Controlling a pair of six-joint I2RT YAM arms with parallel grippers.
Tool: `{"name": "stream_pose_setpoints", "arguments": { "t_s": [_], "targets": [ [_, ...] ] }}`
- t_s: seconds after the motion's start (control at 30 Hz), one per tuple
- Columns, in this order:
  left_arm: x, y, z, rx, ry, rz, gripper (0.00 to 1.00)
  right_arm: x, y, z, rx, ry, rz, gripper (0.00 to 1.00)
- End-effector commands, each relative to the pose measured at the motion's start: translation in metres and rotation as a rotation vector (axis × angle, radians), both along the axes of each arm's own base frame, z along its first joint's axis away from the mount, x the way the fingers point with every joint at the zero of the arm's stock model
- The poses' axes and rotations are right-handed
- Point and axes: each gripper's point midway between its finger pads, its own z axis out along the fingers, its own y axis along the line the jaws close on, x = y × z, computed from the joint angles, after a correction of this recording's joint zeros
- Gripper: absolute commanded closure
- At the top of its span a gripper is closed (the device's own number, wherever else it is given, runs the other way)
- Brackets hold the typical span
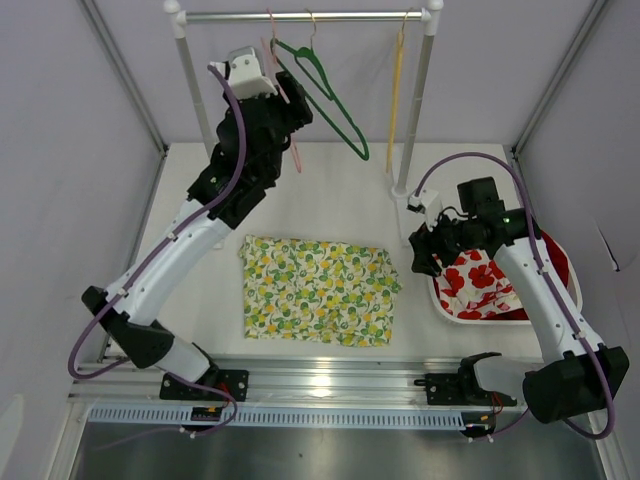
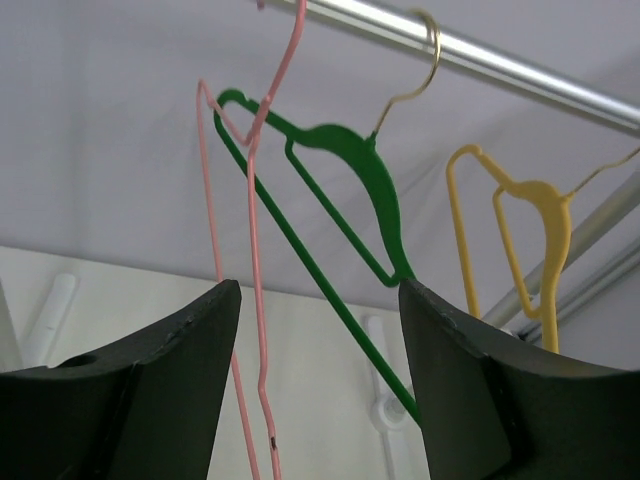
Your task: Place the skirt on the hanger
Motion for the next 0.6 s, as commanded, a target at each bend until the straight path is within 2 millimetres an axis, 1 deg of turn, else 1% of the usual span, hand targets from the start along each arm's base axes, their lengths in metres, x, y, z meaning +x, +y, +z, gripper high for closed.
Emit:
{"name": "stream_pose_setpoints", "arguments": {
  "t_s": [0.0, 0.03, 0.07, 0.1, 0.13, 0.17, 0.2, 0.23, 0.27, 0.3, 0.33, 0.37, 0.43, 0.47, 0.5, 0.53, 0.57],
  "targets": [
    [0.001, -0.002, 0.027, 0.08, -0.052, 0.085, 0.3, 0.004, 0.002, 0.018, 0.033, -0.061, 0.011, 0.34],
    [0.003, -0.009, 0.028, 0.091, -0.058, 0.088, 0.29, 0.005, 0.001, 0.018, 0.034, -0.06, 0.009, 0.34],
    [-0.002, -0.017, 0.044, 0.071, -0.088, 0.077, 0.29, 0.005, 0.001, 0.019, 0.036, -0.061, 0.011, 0.34],
    [0.0, -0.024, 0.044, 0.089, -0.09, 0.073, 0.28, 0.005, 0.002, 0.019, 0.036, -0.056, 0.011, 0.34],
    [0.012, -0.039, 0.029, 0.115, -0.067, 0.073, 0.27, 0.006, 0.001, 0.02, 0.036, -0.056, 0.01, 0.34],
    [0.009, -0.041, 0.048, 0.085, -0.095, 0.075, 0.27, 0.007, 0.001, 0.02, 0.035, -0.057, 0.006, 0.34],
    [0.015, -0.048, 0.043, 0.098, -0.084, 0.075, 0.26, 0.007, 0.001, 0.021, 0.035, -0.057, 0.006, 0.34],
    [0.03, -0.062, 0.022, 0.134, -0.051, 0.08, 0.25, 0.008, 0.001, 0.021, 0.036, -0.056, 0.004, 0.34],
    [0.027, -0.06, 0.043, 0.098, -0.077, 0.093, 0.25, 0.009, 0.0, 0.022, 0.035, -0.058, 0.001, 0.34],
    [0.032, -0.06, 0.037, 0.106, -0.06, 0.129, 0.24, 0.008, -0.001, 0.023, 0.033, -0.056, -0.002, 0.34],
    [0.038, -0.063, 0.038, 0.094, -0.063, 0.158, 0.23, 0.008, 0.0, 0.024, 0.033, -0.058, 0.002, 0.34],
    [0.041, -0.066, 0.033, 0.105, -0.054, 0.175, 0.23, 0.009, -0.001, 0.025, 0.032, -0.06, -0.002, 0.34],
    [0.046, -0.065, 0.029, 0.099, -0.059, 0.234, 0.22, 0.009, -0.002, 0.026, 0.028, -0.061, 0.0, 0.34],
    [0.052, -0.068, 0.02, 0.098, -0.054, 0.257, 0.23, 0.01, -0.003, 0.027, 0.027, -0.063, -0.001, 0.34],
    [0.054, -0.068, 0.021, 0.112, -0.066, 0.284, 0.23, 0.009, -0.003, 0.026, 0.024, -0.056, 0.001, 0.34],
    [0.055, -0.062, 0.022, 0.105, -0.063, 0.326, 0.23, 0.009, -0.003, 0.026, 0.022, -0.055, 0.003, 0.34],
    [0.062, -0.068, 0.006, 0.14, -0.04, 0.345, 0.23, 0.009, -0.003, 0.027, 0.022, -0.054, 0.005, 0.34]
  ]
}}
